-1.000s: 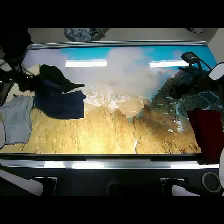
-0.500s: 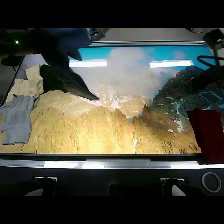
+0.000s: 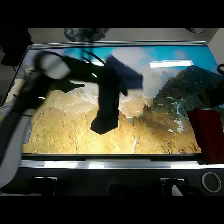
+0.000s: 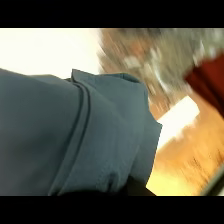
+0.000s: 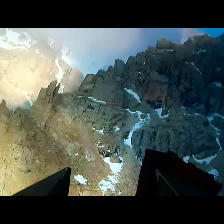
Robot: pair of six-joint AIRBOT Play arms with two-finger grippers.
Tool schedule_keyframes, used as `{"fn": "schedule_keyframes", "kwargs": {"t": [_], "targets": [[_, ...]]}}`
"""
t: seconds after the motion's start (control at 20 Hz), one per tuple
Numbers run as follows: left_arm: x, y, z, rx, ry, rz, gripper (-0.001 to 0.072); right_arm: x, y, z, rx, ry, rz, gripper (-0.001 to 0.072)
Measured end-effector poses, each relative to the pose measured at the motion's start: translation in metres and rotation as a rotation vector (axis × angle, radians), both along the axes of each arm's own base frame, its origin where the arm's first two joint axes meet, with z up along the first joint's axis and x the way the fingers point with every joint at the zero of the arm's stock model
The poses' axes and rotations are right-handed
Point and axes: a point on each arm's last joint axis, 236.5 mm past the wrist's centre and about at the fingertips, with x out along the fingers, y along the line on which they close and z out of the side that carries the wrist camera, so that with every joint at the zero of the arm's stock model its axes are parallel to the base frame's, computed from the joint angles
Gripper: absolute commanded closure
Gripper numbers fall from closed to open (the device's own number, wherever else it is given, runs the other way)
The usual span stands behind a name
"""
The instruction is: Fold the shirts.
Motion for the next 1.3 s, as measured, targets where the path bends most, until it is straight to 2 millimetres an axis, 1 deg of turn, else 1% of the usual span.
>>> {"fn": "schedule_keyframes", "kwargs": {"t": [0.05, 0.1, 0.15, 0.2, 0.25, 0.3, 0.35, 0.4, 0.45, 0.5, 0.6, 0.65, 0.7, 0.75, 0.8, 0.85, 0.9, 0.95, 1.0, 1.1, 1.15, 1.2, 1.3], "targets": [[-0.018, -0.028, -0.034, 0.024, 0.072, -0.067, 0.0554, -0.003, -0.001, -0.002, -0.004, 0.013, -0.003, 0.0089], [-0.04, -0.053, -0.068, 0.054, 0.144, -0.134, 0.0187, -0.005, -0.003, -0.003, -0.01, 0.021, -0.008, 0.0089], [-0.061, -0.072, -0.096, 0.079, 0.205, -0.187, -0.0013, -0.006, -0.006, -0.004, -0.019, 0.03, -0.016, 0.0089], [-0.083, -0.086, -0.118, 0.105, 0.264, -0.236, -0.0013, -0.006, -0.01, -0.007, -0.031, 0.043, -0.025, 0.0088], [-0.099, -0.091, -0.133, 0.133, 0.305, -0.269, -0.0013, -0.004, -0.014, -0.011, -0.043, 0.059, -0.035, 0.0086], [-0.105, -0.088, -0.142, 0.166, 0.325, -0.285, -0.0013, -0.002, -0.018, -0.017, -0.05, 0.078, -0.045, 0.0085], [-0.102, -0.078, -0.145, 0.2, 0.327, -0.283, -0.0013, 0.003, -0.021, -0.025, -0.05, 0.103, -0.052, 0.0083], [-0.094, -0.063, -0.143, 0.228, 0.325, -0.268, -0.0013, 0.009, -0.022, -0.036, -0.046, 0.131, -0.054, 0.0069], [-0.078, -0.042, -0.136, 0.251, 0.315, -0.234, -0.0013, 0.017, -0.022, -0.05, -0.035, 0.169, -0.051, 0.0065], [-0.056, -0.014, -0.128, 0.273, 0.306, -0.18, -0.0013, 0.023, -0.021, -0.069, -0.019, 0.221, -0.046, 0.0065], [-0.023, 0.047, -0.119, 0.309, 0.338, -0.056, -0.0013, 0.029, -0.015, -0.117, 0.03, 0.354, -0.029, 0.0065], [-0.013, 0.075, -0.117, 0.32, 0.368, 0.003, -0.0013, 0.027, -0.011, -0.145, 0.056, 0.441, -0.019, 0.0065], [-0.008, 0.104, -0.122, 0.338, 0.411, 0.056, -0.0013, 0.022, -0.008, -0.169, 0.073, 0.517, -0.011, 0.0066], [-0.008, 0.128, -0.131, 0.357, 0.458, 0.1, -0.0013, 0.013, -0.004, -0.194, 0.092, 0.597, -0.001, 0.0066], [-0.013, 0.15, -0.144, 0.378, 0.511, 0.141, -0.0013, 0.003, -0.001, -0.214, 0.106, 0.665, 0.007, 0.0066], [-0.021, 0.164, -0.157, 0.392, 0.558, 0.162, -0.0013, -0.008, 0.001, -0.233, 0.117, 0.729, 0.012, 0.0065], [-0.03, 0.173, -0.173, 0.394, 0.604, 0.18, -0.0013, -0.021, 0.004, -0.249, 0.129, 0.788, 0.017, 0.0061], [-0.039, 0.176, -0.187, 0.384, 0.643, 0.194, -0.0013, -0.032, 0.005, -0.262, 0.135, 0.838, 0.021, 0.0018], [-0.047, 0.176, -0.2, 0.366, 0.676, 0.205, -0.0013, -0.042, 0.006, -0.272, 0.137, 0.879, 0.022, 0.0009], [-0.061, 0.165, -0.223, 0.311, 0.722, 0.215, -0.0013, -0.064, 0.005, -0.29, 0.129, 0.957, 0.024, 0.0006], [-0.067, 0.159, -0.233, 0.292, 0.732, 0.221, -0.0013, -0.071, 0.004, -0.296, 0.126, 0.983, 0.023, 0.0005], [-0.071, 0.156, -0.242, 0.279, 0.74, 0.23, -0.0013, -0.078, 0.004, -0.301, 0.124, 1.007, 0.022, 0.0004], [-0.074, 0.147, -0.253, 0.254, 0.73, 0.248, -0.0004, -0.086, 0.004, -0.307, 0.121, 1.029, 0.024, -0.0008]]}}
